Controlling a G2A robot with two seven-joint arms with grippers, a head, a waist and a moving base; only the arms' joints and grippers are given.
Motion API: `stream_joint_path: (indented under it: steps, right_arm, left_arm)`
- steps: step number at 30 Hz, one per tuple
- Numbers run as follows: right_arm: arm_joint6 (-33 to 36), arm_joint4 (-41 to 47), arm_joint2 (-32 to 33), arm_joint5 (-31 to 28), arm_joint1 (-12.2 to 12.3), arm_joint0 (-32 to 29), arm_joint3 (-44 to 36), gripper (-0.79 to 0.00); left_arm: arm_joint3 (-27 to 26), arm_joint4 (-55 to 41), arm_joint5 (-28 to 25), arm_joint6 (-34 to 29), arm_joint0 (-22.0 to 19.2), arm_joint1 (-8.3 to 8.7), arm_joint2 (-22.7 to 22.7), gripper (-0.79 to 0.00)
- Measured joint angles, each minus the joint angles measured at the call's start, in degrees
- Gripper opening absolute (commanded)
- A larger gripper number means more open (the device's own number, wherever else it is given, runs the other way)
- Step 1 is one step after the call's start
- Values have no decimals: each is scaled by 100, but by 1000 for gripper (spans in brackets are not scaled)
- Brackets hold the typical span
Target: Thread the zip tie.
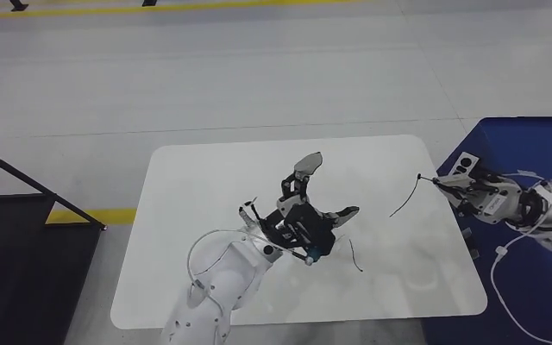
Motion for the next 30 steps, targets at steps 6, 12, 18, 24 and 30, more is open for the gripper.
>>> stream_joint_path:
  steps: [6, 12, 18, 24, 30]
  right_arm:
    - [30, 376, -240, 255, -64, -130, -503, -785]
    - [-370, 1310, -681, 885, -130, 19, -1740, -785]
    - [-1171, 2882, -1029, 1687, -158, 401, -2588, -785]
    - [-1437, 3314, -917, 1831, -220, 709, -2408, -785]
    - [-1994, 1734, -620, 999, -252, 767, -1750, -785]
  left_arm:
    - [31, -8, 15, 10, -8, -3, 12, 0]
    - [30, -7, 14, 10, -8, -3, 12, 0]
    - [31, -7, 14, 10, -8, -3, 12, 0]
    - [31, -7, 14, 10, -8, -3, 12, 0]
    - [26, -19, 21, 13, -2, -3, 9, 0]
